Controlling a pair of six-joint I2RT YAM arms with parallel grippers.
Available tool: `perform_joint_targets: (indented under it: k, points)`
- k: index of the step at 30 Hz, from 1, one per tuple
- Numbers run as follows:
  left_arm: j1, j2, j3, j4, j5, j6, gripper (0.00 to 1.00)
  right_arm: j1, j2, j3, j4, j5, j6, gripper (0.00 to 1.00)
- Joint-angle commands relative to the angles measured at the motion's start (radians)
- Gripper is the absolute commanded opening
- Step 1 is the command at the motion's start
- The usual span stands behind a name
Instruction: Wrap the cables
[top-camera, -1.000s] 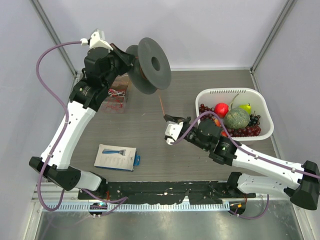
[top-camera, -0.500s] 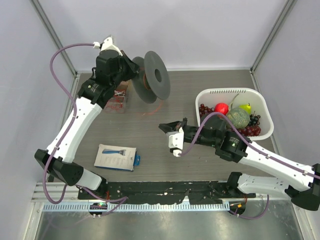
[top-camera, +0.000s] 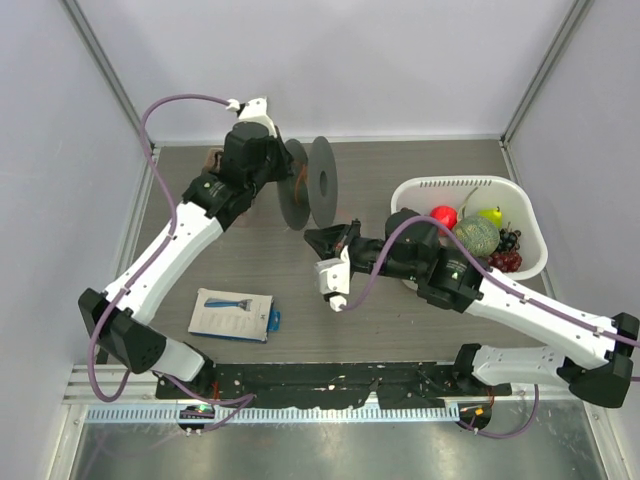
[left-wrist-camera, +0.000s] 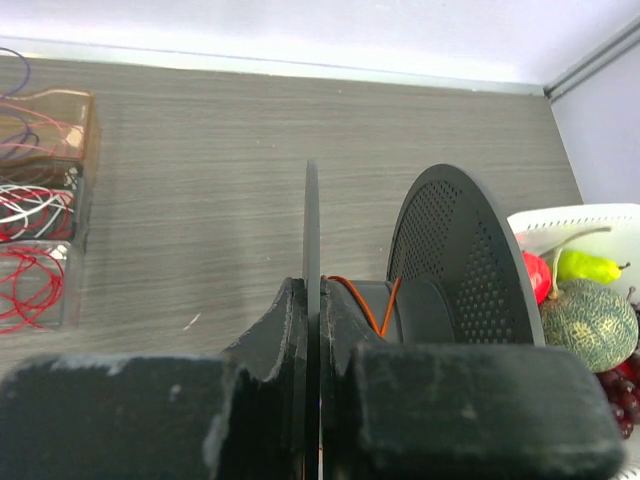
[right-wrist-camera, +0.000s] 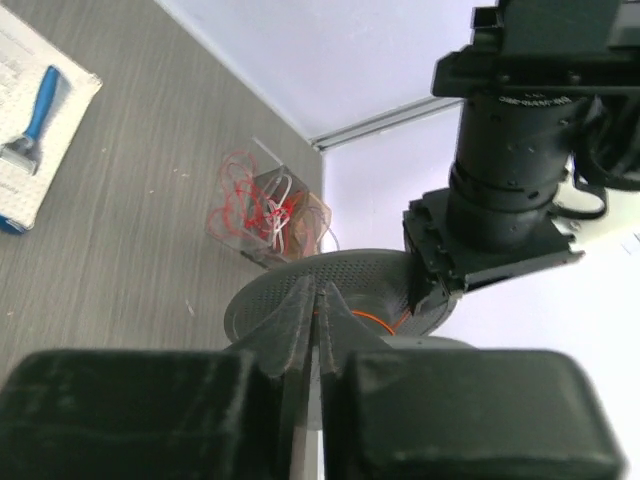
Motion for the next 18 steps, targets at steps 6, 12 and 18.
perform_joint_targets:
  k: [6, 12, 18]
  points:
    - [0.026, -0.080, 0.126, 0.142, 0.113, -0.019, 0.00, -0.006, -0.181, -0.173, 0.216, 0.199, 0.356, 0.46]
    - [0.027, -0.079, 0.233, 0.139, 0.121, 0.001, 0.00, -0.025, -0.255, -0.269, 0.285, 0.377, 0.515, 0.55]
    - [0.026, -0.031, 0.376, 0.093, 0.147, -0.045, 0.00, -0.026, -0.365, -0.497, 0.307, 0.378, 0.332, 0.56]
